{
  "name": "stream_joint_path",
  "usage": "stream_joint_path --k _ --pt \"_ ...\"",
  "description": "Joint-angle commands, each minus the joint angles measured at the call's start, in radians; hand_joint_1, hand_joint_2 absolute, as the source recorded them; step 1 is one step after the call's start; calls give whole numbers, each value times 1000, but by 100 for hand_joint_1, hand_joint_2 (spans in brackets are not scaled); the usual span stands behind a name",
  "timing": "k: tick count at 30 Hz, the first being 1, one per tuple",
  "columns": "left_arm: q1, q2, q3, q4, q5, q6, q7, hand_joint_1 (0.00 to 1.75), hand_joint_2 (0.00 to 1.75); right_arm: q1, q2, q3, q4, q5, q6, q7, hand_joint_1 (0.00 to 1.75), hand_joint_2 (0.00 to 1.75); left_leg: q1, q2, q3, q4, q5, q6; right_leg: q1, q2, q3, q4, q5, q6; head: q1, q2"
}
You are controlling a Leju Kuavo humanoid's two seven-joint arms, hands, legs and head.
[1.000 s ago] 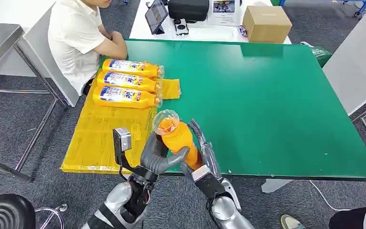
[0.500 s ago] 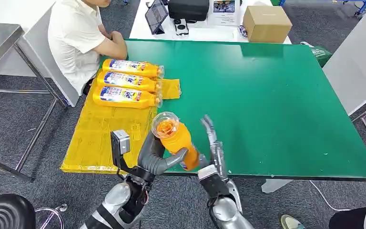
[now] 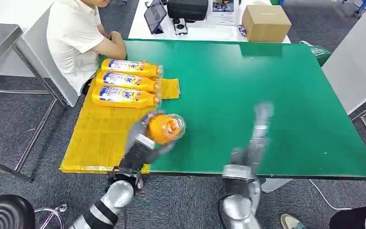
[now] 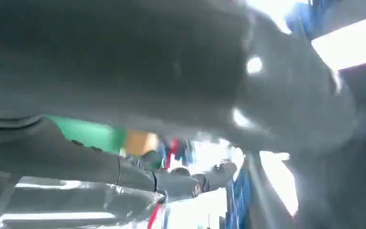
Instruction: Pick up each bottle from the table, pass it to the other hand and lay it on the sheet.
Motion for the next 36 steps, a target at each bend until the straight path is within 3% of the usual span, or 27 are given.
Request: stream_joint_path --k 1,4,8,15,25,28,32,33,34,36 --pt "-112 36 43 174 -154 -50 63 175 175 27 55 -161 -117 -3 2 3 0 0 0 -4 4 0 -1 -1 0 -3 5 1 -3 -2 3 0" --pt "-143 44 17 230 -274 -43 122 175 175 21 54 -156 -98 -5 2 3 0 0 0 2 6 0 -2 -2 0 1 5 0 -1 -3 2 0" --pt "-258 3 -22 445 -478 -115 249 175 175 5 43 -135 -56 -23 2 3 0 0 0 -4 4 -1 0 -2 0 -3 5 0 -1 -3 2 0" --pt "-360 -78 23 669 -460 -198 281 175 175 -11 34 -112 -12 -46 2 3 0 0 0 -2 5 0 -1 -1 0 -2 5 0 -1 -2 3 0" --pt "-371 -79 24 684 -463 -210 289 175 175 -12 34 -109 -9 -47 2 3 0 0 0 1 5 0 -1 -2 0 1 5 0 -1 -2 2 0" --pt "-444 -101 1 813 -538 -267 399 175 175 -22 33 -106 17 -65 2 3 0 0 1 0 3 0 0 -2 0 1 3 0 0 -2 2 0" --pt "-485 -133 31 900 -514 -353 428 175 175 -40 25 -85 54 -87 2 3 0 0 1 1 3 0 0 -1 1 1 3 0 0 -2 3 0" --pt "-495 -137 34 923 -517 -368 449 131 175 -44 26 -82 63 -91 2 3 0 0 0 0 1 0 0 -1 0 1 2 0 0 -1 3 0" --pt "-503 -142 45 945 -510 -384 462 150 175 -44 28 -84 67 -89 2 3 0 0 1 1 2 0 0 -1 0 1 3 0 0 -1 2 0" --pt "-508 -143 49 958 -513 -386 477 154 175 -44 26 -81 79 -100 2 3 0 0 1 1 3 0 -1 -1 1 2 4 0 0 -2 3 0"
